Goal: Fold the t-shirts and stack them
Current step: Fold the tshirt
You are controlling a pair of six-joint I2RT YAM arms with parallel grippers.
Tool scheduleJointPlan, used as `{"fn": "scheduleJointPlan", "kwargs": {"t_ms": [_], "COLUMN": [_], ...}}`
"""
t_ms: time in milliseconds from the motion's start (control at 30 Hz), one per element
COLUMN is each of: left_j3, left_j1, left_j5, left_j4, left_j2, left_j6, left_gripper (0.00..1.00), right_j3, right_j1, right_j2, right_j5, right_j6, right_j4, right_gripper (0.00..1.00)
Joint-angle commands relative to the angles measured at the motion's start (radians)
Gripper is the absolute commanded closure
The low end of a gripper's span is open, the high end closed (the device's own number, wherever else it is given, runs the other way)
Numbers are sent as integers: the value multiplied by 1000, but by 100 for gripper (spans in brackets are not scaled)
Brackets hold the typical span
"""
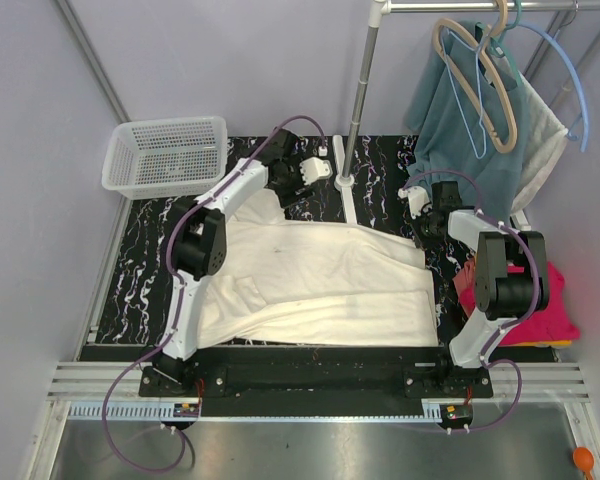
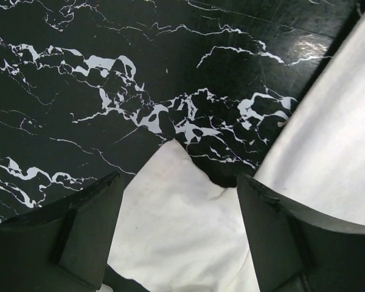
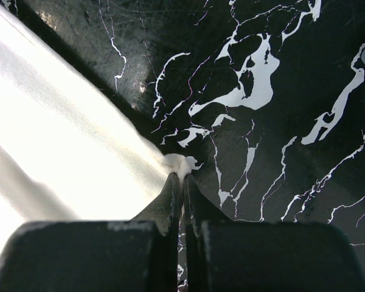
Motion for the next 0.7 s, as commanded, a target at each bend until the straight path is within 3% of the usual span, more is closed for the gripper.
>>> {"fn": "scheduleJointPlan", "kwargs": {"t_ms": [0, 467, 600, 667], "left_j3": [-34, -20, -12, -18], "left_j1": [-19, -20, -20, -19], "left_j5": [-65, -189, -218, -238], "left_j4": [88, 151, 157, 160], "left_j2": [41, 142, 177, 183], "left_j6": [-18, 11, 25, 37], "left_gripper": [22, 27, 34, 47], "right_j3": [-55, -66, -71, -72], "right_j1": [1, 1, -1, 1], "right_j2": [33, 27, 21, 13], "right_j5": [3, 10, 15, 21], "right_j6": [1, -8, -14, -19], "right_j4": [-31, -28, -29, -29], "right_gripper": [100, 100, 100, 100]}}
